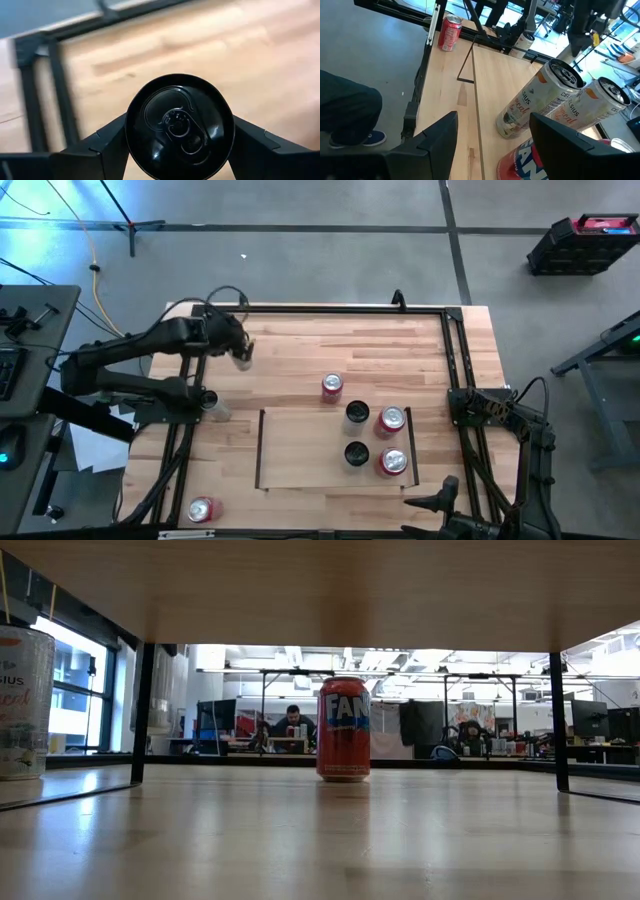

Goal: Place canned beverage on shelf
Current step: Put the top white yellow soda can on the shelf

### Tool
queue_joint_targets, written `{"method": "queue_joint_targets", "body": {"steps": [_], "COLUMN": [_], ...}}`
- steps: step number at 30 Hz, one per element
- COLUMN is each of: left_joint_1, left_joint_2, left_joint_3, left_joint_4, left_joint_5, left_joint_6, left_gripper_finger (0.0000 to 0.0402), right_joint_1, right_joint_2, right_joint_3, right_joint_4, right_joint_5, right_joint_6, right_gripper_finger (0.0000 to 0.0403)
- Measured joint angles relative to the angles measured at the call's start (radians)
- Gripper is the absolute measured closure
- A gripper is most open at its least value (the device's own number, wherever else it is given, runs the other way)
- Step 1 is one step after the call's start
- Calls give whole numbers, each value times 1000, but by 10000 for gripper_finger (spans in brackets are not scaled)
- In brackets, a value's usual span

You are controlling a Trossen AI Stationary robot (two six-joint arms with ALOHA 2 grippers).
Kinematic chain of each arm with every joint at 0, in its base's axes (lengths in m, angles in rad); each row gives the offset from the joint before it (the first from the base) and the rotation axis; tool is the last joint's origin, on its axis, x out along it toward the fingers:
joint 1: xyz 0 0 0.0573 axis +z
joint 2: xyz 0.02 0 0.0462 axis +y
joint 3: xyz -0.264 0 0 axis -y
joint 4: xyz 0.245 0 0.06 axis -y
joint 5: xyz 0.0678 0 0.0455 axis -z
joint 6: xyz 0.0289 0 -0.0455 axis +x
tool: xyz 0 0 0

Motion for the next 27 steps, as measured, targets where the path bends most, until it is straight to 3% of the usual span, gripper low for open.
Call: {"method": "queue_joint_targets", "body": {"steps": [8, 15, 19, 27], "left_joint_1": [-246, -440, -517, -598], "left_joint_2": [7, 19, 34, 36], "left_joint_3": [0, 0, -34, -132], "left_joint_4": [1, -64, -146, -74], "left_joint_5": [-20, -100, -161, -189], "left_joint_6": [-51, -241, -375, -547], "left_gripper_finger": [151, 151, 151, 151], "right_joint_1": [0, 0, 0, 0], "right_joint_2": [0, 0, 0, 0], "right_joint_3": [0, 0, 0, 0], "right_joint_4": [7, 19, 23, 23], "right_joint_5": [10, 10, 10, 15], "right_joint_6": [-22, -22, -22, -25], "right_gripper_finger": [172, 172, 172, 172]}}
